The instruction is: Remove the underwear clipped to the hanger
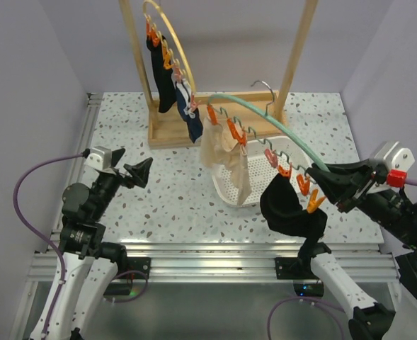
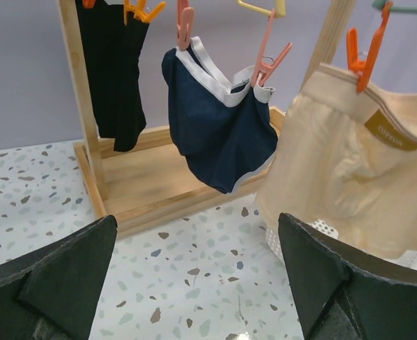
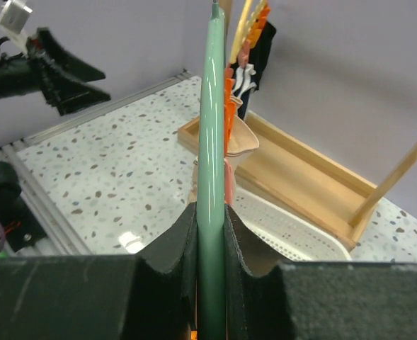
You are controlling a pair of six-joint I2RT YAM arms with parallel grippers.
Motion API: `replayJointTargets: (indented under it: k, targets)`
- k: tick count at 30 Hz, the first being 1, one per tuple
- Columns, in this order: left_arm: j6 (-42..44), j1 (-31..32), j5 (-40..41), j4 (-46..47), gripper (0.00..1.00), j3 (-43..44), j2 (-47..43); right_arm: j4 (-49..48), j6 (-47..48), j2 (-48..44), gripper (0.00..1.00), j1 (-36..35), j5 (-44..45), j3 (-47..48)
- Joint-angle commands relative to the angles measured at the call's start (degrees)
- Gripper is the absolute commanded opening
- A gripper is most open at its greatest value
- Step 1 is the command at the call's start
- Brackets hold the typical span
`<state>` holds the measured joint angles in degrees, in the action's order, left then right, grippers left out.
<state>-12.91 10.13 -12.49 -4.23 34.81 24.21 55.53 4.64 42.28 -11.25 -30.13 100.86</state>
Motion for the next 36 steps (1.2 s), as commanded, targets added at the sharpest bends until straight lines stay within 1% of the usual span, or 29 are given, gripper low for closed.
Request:
replayJointTargets:
  k: [1,6,10,12,16,20,24,25,26,30,36]
  targets:
    - [-0.2,-0.5,-2.1,2.9,1.00,0.1,-0.7,0.9,1.2,-0.4,0.00,0.0,-7.0,2.5]
    - [0.0,-0.5,-2.6,2.6,1.00,0.3,-1.4,1.1,0.8,-0.5,0.00,0.0,-13.5,0.9]
    - [-0.1,-0.5,-3.9,2.6,1.00,0.3,-2.3,-1.2,0.5,-0.2,0.00,0.1,-18.9,-4.1]
    - [-0.2,-0.5,-5.1,2.7,1.00,0.3,-2.6,-3.1,-0.1,0.4,0.00,0.0,-22.1,-6.5]
    - [-1.1,-0.5,-8.2,2.8,1.00,0.5,-2.7,-6.8,-0.9,1.7,0.00,0.0,-25.5,-9.8]
    - [-3.2,-0.5,-12.1,1.9,1.00,1.1,-2.7,-11.7,-2.2,3.5,0.00,0.1,-28.6,-10.9]
    - [-7.0,-0.5,-15.8,2.8,1.00,0.6,-2.2,-16.4,-4.2,5.7,0.00,0.1,-31.2,-11.1]
    - [-7.7,-0.5,-16.4,3.1,1.00,0.6,-1.8,-17.5,-6.7,6.1,0.00,0.1,-31.6,-11.3]
    - [-8.2,-0.5,-17.6,3.3,1.00,0.5,-1.6,-19.3,-7.1,6.8,0.00,0.0,-31.8,-11.3]
    - [-11.6,-0.5,-16.5,3.3,1.00,0.2,-1.5,-24.3,-9.6,8.7,0.00,0.1,-31.5,-11.6]
    - [-13.8,-0.5,-9.2,1.2,1.00,1.8,-1.7,-29.2,-12.1,11.2,0.00,0.0,-31.4,-12.3]
